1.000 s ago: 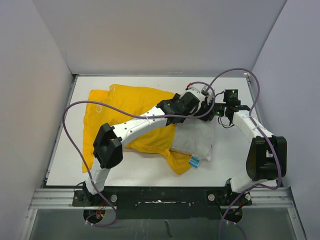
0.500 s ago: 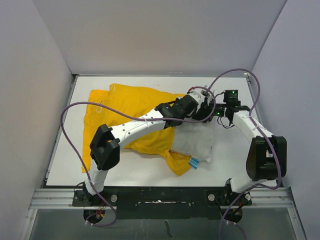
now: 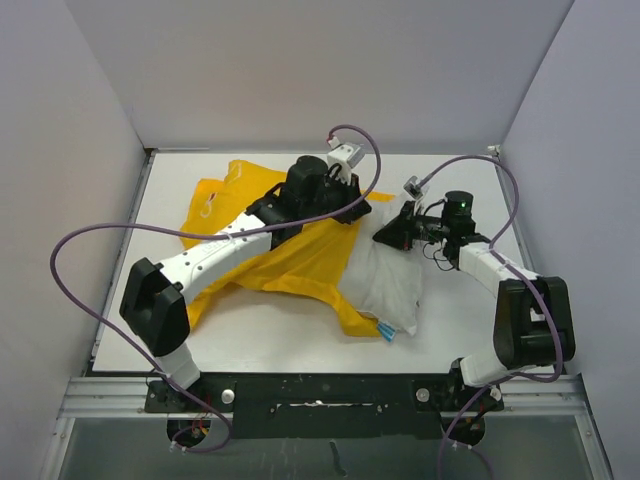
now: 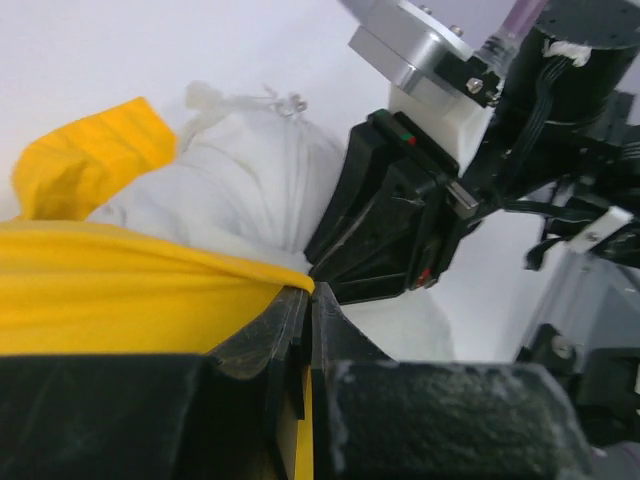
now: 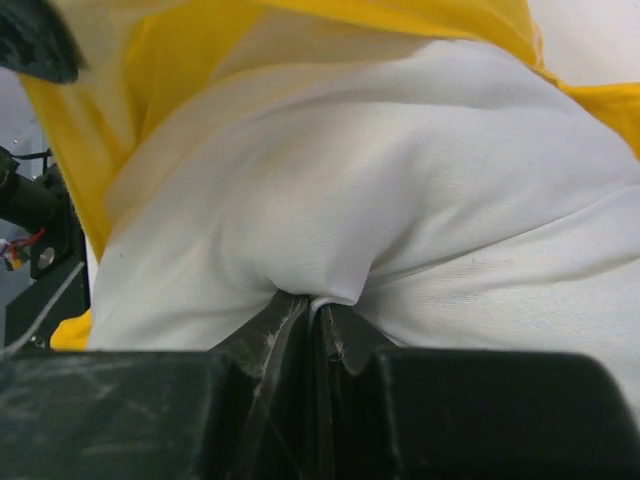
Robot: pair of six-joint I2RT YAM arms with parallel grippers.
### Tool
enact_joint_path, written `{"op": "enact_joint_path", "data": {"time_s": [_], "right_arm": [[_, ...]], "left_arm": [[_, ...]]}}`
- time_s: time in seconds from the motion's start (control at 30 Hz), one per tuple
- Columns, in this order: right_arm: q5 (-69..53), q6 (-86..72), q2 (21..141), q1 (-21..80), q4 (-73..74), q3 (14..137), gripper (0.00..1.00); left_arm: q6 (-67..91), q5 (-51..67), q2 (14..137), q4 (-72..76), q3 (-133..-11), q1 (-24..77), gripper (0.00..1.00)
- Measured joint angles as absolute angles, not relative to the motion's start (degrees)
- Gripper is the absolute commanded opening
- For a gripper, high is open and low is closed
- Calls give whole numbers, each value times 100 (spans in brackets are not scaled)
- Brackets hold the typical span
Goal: Put the pillow into the pillowcase
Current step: Stuff the pillow into the pillowcase.
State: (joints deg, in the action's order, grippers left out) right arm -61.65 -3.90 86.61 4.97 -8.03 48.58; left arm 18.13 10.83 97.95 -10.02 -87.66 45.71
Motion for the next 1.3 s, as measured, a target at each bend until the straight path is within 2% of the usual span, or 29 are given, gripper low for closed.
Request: {"op": "enact_joint_path", "data": {"time_s": [0.1, 0.2, 0.23, 0.37, 0.53, 0.63, 0.8, 0.97, 1.0, 1.07, 1.1, 1.17, 1.23, 1.3], "right_arm": [[-6145, -939, 8536, 532, -1422, 4510, 4], [-6222, -891, 8735, 556, -1208, 4646, 9], [-6311, -790, 8901, 541, -1039, 4786, 13], [-6733, 237, 9209, 447, 270, 5389, 42], [-6884, 2814, 8608, 327, 2862, 6394, 70], [-6952, 3983, 8012, 27, 4051, 6899, 97], [-6558, 4663, 7553, -183, 4613, 7196, 98], [-5789, 5247, 8482, -156, 4755, 7177, 100], [-5634, 5312, 8779, -148, 4700, 7126, 93], [-5433, 5341, 9264, -113, 4624, 6958, 68], [-5408, 5349, 9448, -75, 4648, 6904, 47], [-5426, 5312, 9714, 156, 4733, 6893, 19], [-5433, 5096, 9725, 550, 4797, 6965, 5], [-5402, 4639, 9590, 869, 4772, 7179, 1]], "left_arm": [[2480, 1763, 9797, -165, -8329, 4451, 0], [3157, 2296, 9802, 1017, -7461, 4466, 0], [3275, 2355, 9804, 1181, -7279, 4462, 0], [3697, 2580, 9824, 2187, -6173, 4331, 0], [3833, 2709, 9824, 2641, -5516, 4182, 0], [3760, 2751, 9721, 2766, -5391, 4195, 0], [3675, 2783, 9537, 2867, -5164, 4206, 0], [3570, 2840, 9373, 2867, -5024, 4268, 0], [3538, 2862, 9336, 2851, -5019, 4276, 0], [3465, 2904, 9262, 2770, -5039, 4283, 0], [3417, 2930, 9242, 2681, -5100, 4283, 0], [3363, 3028, 9242, 2386, -5395, 4272, 0], [3328, 3168, 9260, 1986, -5909, 4237, 0], [3291, 3343, 9400, 1459, -6847, 4176, 0]]}}
